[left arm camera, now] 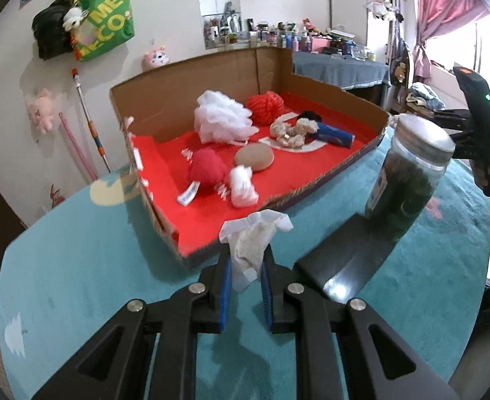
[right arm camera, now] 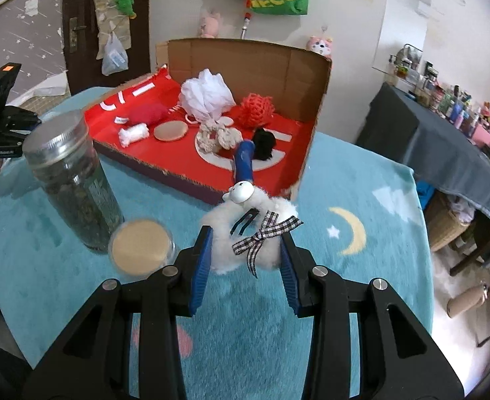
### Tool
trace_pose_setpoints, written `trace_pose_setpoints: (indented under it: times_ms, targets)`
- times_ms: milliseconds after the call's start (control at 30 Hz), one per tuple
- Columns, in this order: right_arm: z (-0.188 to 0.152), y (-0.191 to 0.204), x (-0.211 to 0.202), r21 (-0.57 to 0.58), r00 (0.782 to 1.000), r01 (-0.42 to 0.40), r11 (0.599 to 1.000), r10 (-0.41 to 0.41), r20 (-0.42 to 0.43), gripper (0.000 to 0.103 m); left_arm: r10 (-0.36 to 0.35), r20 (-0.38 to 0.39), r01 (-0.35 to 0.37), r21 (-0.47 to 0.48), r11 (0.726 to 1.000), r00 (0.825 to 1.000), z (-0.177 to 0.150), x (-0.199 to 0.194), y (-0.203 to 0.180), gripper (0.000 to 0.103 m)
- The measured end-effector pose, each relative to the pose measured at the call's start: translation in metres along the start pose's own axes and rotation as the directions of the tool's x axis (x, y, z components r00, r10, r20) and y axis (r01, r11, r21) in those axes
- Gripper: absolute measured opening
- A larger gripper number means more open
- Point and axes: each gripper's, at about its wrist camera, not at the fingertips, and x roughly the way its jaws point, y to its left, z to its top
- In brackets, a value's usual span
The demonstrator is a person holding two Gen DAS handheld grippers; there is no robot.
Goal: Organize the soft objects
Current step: 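Carry the white cloth and plush sheep over the cardboard box with both tools, then open the left tool dropping the cloth while the right tool releases the sheep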
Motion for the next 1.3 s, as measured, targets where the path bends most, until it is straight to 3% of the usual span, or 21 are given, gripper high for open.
trace_pose_setpoints:
  times_ms: [300,467,600,967,1300]
  targets:
    - [0.046,-0.002,0.019,-0.006,0.989,-0.15,0.989,0.15,0.002,0.036,-0.122,0.0,0.122,0.011,0.992,0.993,0.057,0.017,-0.017,0.016]
    - [0.069,0.004,0.042,-0.001,0.974,-0.219,0.976,0.219,-0.052,0.036,-0.192,-0.053,0.192,0.007,0.981,0.98,0.087,0.043,-0.03,0.016]
    - [0.083,0.001,0.068,0.062,0.947,-0.287,0.956,0.293,-0.135,0.036,-0.234,-0.133,0.234,-0.017,0.972,0.963,0.103,0.074,-0.035,0.016]
    - [0.101,0.011,0.135,0.082,0.882,-0.3,0.95,0.309,-0.354,0.036,-0.232,-0.291,0.232,-0.033,0.972,0.928,0.116,0.13,-0.034,0.018]
    - [0.106,0.016,0.152,0.068,0.862,-0.28,0.958,0.282,-0.421,0.038,-0.217,-0.339,0.219,-0.034,0.975,0.915,0.118,0.149,-0.032,0.018]
